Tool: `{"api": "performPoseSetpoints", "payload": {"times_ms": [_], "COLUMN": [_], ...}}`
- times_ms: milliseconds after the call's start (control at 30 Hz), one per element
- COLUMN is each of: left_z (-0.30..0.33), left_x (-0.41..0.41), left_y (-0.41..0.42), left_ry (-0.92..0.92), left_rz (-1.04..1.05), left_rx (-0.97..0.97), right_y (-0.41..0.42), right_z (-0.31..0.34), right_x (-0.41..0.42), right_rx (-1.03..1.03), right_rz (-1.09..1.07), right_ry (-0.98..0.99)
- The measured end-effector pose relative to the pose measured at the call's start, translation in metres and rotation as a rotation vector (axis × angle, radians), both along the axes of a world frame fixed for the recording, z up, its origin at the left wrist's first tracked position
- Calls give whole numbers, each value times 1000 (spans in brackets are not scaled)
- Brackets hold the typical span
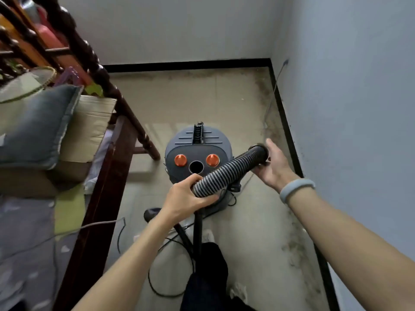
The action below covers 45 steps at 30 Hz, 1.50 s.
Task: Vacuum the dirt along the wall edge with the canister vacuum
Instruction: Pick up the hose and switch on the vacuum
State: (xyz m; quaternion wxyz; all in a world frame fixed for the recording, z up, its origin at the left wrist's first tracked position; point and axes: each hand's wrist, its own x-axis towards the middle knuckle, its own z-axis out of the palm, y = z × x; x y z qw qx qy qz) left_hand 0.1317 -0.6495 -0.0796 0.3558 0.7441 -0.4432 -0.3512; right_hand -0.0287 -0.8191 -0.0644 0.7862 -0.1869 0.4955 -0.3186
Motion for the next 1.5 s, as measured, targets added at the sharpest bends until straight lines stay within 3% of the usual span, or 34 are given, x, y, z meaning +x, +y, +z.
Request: {"api": "performPoseSetpoints", "payload": {"times_ms": [33,100,167,267,400,533,767,967,1200,1500], "left_z": [-3,-9,-17,-37,-55,-63,-77,-84,-91,-96], "left_x": [-7,-16,-20,-25,-41,-53,-61,-59,-55,0], "left_y": [11,30,46,67,80,83,103,91,66,-3], "left_ry": [-8,-56,-54,-9,14,95,97,-16,-46,-414], "left_rz": [-29,-87,-169,-316,-403,-454,-463,-416,-252,-277], "left_rx": [10,64,160,361,448,491,563,546,457,386], "right_y": [3,12,24,43,65,72,68,68,72,58], "right_z": [-3,-11,-22,-35,-47,-43,-36,-40,-47,-88], "right_x": [-4,-11,-19,-35,-61,-71,-69,-69,-71,-47], "right_rx": [138,264,268,259,145,60,-120,-383,-499,-712], "right_rz": [-67,-92,-12,77,187,158,80,229,347,622], "right_ry": [-69,-23,83,34,15,-13,200,431,464,877]}}
